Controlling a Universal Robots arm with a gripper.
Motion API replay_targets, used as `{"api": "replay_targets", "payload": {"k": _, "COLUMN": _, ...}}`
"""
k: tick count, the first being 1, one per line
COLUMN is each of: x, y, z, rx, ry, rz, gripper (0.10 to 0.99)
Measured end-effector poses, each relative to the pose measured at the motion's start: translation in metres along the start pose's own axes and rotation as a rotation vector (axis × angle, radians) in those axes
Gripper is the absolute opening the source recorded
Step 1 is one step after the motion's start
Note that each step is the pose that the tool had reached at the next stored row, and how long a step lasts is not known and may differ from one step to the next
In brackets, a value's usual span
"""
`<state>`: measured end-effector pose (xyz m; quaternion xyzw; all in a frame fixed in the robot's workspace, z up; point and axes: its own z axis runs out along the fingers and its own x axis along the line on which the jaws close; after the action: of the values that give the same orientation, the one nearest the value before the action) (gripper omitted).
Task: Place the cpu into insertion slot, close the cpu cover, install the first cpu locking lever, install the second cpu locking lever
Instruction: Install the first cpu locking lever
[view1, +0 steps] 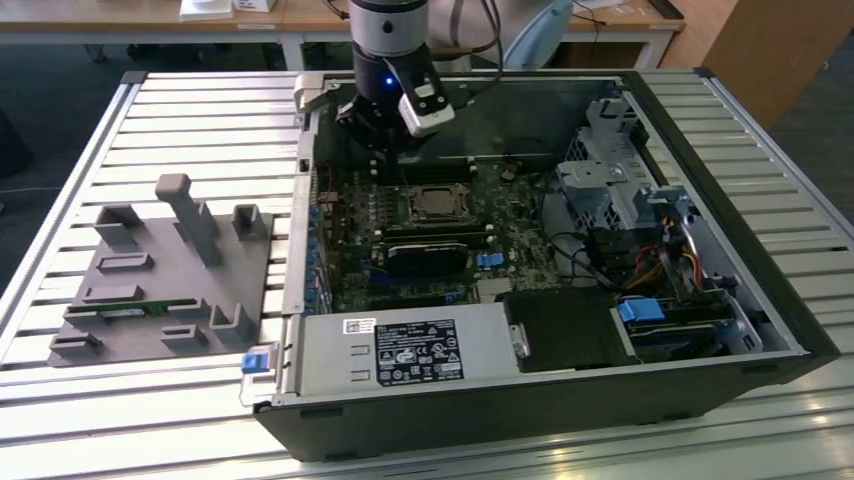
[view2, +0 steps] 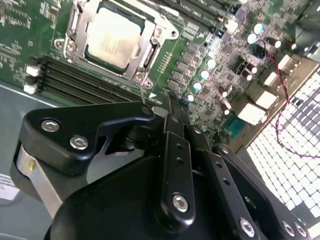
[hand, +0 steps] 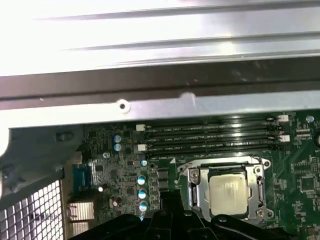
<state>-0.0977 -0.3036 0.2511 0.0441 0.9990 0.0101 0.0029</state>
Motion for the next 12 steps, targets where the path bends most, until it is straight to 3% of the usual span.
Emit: {"api": "replay_targets", "payload": {"k": 12, "x": 0.0067, "y": 0.0168, "z": 0.0003, "rx": 0.0, "ry": 0.0002, "rz": -0.006, "gripper": 0.106}}
